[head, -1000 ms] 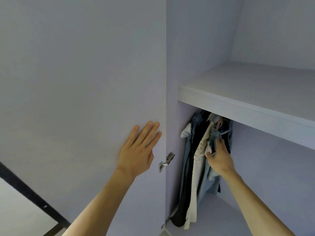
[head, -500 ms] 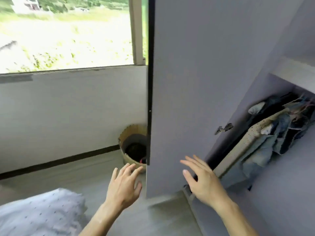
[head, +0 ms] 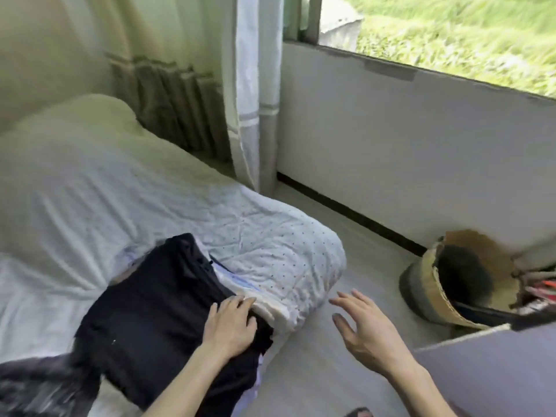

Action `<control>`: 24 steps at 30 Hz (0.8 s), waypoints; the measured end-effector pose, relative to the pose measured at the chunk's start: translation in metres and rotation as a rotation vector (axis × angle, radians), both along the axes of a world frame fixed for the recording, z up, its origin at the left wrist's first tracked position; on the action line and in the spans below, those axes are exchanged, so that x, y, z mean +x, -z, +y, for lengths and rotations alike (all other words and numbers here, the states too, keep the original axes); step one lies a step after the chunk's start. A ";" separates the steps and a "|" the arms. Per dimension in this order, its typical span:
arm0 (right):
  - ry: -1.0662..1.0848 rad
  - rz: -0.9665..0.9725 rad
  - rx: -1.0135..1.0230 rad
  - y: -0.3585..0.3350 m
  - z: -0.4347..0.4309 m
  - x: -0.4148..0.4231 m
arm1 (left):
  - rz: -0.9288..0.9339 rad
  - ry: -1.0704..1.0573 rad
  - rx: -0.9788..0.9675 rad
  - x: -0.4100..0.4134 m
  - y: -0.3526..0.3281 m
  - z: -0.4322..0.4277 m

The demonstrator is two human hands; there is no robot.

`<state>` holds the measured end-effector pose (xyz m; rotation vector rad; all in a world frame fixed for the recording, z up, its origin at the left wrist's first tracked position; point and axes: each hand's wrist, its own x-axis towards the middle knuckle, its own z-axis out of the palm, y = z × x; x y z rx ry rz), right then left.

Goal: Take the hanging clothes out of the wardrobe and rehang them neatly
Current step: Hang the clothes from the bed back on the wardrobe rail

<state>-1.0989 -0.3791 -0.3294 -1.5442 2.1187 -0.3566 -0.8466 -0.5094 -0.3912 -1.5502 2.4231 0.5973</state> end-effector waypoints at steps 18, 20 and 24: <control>-0.781 -0.038 0.060 0.013 -0.137 0.148 | 0.097 -0.805 0.054 0.178 0.014 0.048; -0.837 -0.021 0.064 0.018 -0.146 0.155 | 0.109 -0.856 0.046 0.183 0.018 0.044; -0.924 0.003 0.102 0.033 -0.166 0.177 | 0.148 -0.931 0.047 0.200 0.024 0.028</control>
